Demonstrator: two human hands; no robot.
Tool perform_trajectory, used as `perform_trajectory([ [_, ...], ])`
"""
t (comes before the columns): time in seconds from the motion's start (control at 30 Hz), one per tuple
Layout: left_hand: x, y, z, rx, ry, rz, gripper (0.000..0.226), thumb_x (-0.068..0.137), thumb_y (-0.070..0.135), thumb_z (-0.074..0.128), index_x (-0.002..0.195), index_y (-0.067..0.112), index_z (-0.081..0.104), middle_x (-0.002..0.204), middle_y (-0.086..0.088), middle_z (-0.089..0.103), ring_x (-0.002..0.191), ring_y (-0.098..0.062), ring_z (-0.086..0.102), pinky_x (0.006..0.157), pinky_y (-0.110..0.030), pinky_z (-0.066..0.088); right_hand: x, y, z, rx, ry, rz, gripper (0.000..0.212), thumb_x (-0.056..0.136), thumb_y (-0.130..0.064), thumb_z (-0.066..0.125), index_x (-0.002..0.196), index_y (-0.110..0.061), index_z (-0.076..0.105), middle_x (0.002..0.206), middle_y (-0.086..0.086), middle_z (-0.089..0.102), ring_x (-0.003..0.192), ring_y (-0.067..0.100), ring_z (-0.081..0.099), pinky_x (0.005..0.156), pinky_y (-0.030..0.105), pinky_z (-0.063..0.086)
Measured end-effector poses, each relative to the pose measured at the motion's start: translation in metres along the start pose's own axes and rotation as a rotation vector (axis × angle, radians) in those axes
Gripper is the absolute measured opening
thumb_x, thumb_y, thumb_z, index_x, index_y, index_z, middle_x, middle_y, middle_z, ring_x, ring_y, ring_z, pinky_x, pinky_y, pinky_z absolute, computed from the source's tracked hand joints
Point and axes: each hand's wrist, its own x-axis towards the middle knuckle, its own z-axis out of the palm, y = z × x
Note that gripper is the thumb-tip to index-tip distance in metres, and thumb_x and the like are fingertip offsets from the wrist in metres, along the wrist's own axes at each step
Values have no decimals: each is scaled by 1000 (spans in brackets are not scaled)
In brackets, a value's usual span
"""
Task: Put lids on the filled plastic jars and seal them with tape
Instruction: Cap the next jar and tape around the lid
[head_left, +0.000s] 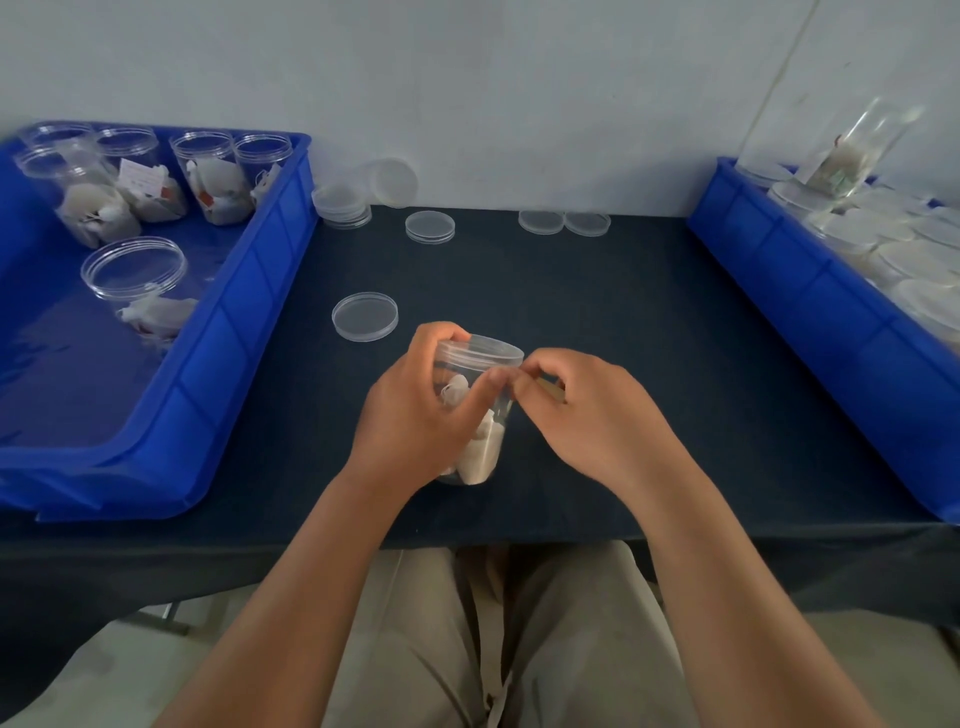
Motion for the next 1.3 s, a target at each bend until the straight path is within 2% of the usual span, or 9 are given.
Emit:
perform_trajectory([
  [0.13, 4, -4, -5, 31, -27, -28, 49, 84, 75, 52, 122, 46, 45, 96, 20, 71, 87, 0, 70, 76, -39, 61, 3, 6, -8, 121, -118, 35, 44, 101, -73, 28, 97, -51, 65, 83, -27, 65, 78, -7, 62, 61, 27, 49],
  [0.27, 9, -9, -6, 1, -62, -18, 45, 85, 73, 53, 121, 46, 46, 97, 23, 71, 89, 4, 69, 72, -32, 60, 8, 15, -22, 130, -300, -21, 43, 95, -83, 28, 111, -60, 61, 94, -39, 62, 91, -12, 60, 76, 24, 44],
  [0.4, 13, -13, -7, -43, -105, -4, 39, 88, 71, 55, 117, 47, 46, 83, 30, 68, 75, 5, 67, 58, -12, 45, 13, 21, -31, 133, -393, -97, 25, 100, -74, 36, 116, -70, 55, 111, -52, 55, 105, -27, 48, 82, 19, 40],
  [0.53, 17, -18, -9, -114, -130, -2, 34, 89, 66, 57, 114, 44, 50, 73, 24, 66, 65, 1, 64, 58, -12, 45, 16, 27, -32, 86, -392, -115, 28, 106, -63, 38, 131, -67, 49, 114, -50, 55, 109, -18, 53, 83, 17, 40],
  [0.7, 19, -26, -9, -278, -185, -41, 33, 90, 62, 59, 113, 38, 57, 96, 8, 73, 85, -15, 73, 75, -35, 62, 21, 35, -30, 29, -337, -75, 36, 103, -69, 37, 136, -61, 51, 107, -47, 52, 102, -15, 52, 77, 14, 36],
  [0.87, 18, -29, -10, -379, -206, -37, 30, 91, 56, 60, 112, 35, 58, 96, 10, 73, 86, -10, 72, 74, -25, 58, 25, 40, -27, 57, -350, -14, 48, 96, -79, 41, 134, -55, 58, 111, -31, 63, 96, -4, 62, 78, 21, 45],
  [1.03, 19, -34, -9, -504, -306, -36, 30, 95, 49, 58, 117, 29, 59, 104, -4, 73, 92, -28, 75, 79, -39, 62, 26, 38, -23, 72, -334, -11, 53, 92, -81, 43, 141, -60, 48, 93, -20, 64, 86, 1, 63, 73, 23, 45],
  [1.17, 19, -37, -6, -561, -341, -6, 36, 99, 44, 55, 124, 18, 58, 104, 1, 72, 87, -17, 74, 76, -26, 58, 24, 33, -18, 94, -377, -53, 58, 95, -79, 40, 151, -68, 30, 85, -43, 56, 83, -15, 56, 73, 20, 39],
  [1.3, 17, -37, -9, -446, -346, -9, 58, 99, 55, 46, 152, 32, 46, 125, 6, 68, 112, -15, 70, 91, -22, 54, 20, 27, -9, 219, -332, -52, 49, 97, -76, 40, 145, -70, 38, 114, -48, 52, 102, -17, 51, 87, 20, 40],
])
